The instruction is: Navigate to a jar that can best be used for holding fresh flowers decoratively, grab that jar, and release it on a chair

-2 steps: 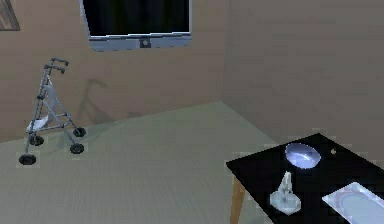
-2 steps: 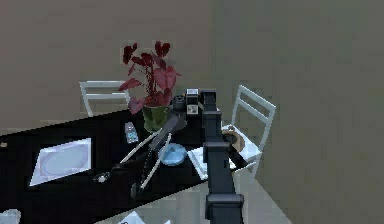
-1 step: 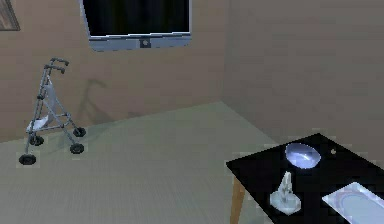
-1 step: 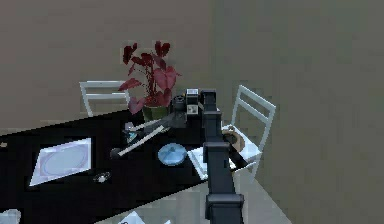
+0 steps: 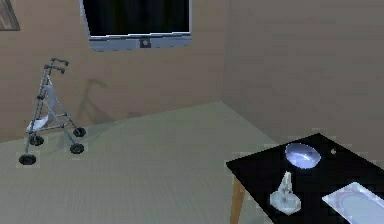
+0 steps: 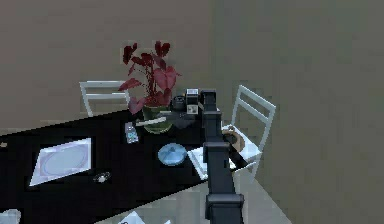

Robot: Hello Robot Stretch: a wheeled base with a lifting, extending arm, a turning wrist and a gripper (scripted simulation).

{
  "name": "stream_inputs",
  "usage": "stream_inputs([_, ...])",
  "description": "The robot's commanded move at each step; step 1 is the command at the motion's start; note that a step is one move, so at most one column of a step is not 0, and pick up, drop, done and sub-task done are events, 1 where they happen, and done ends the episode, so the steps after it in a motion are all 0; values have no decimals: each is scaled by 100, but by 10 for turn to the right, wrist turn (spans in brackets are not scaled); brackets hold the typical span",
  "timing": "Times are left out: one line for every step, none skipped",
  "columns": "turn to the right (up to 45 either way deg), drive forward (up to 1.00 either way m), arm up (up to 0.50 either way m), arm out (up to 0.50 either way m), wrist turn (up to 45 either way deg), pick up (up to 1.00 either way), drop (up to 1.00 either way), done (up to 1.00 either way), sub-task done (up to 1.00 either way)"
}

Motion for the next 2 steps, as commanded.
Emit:
stream_inputs([0,0,0,0,240,0,0,0,0])
stream_inputs([0,0,-30,0,0,0,0,0,0])
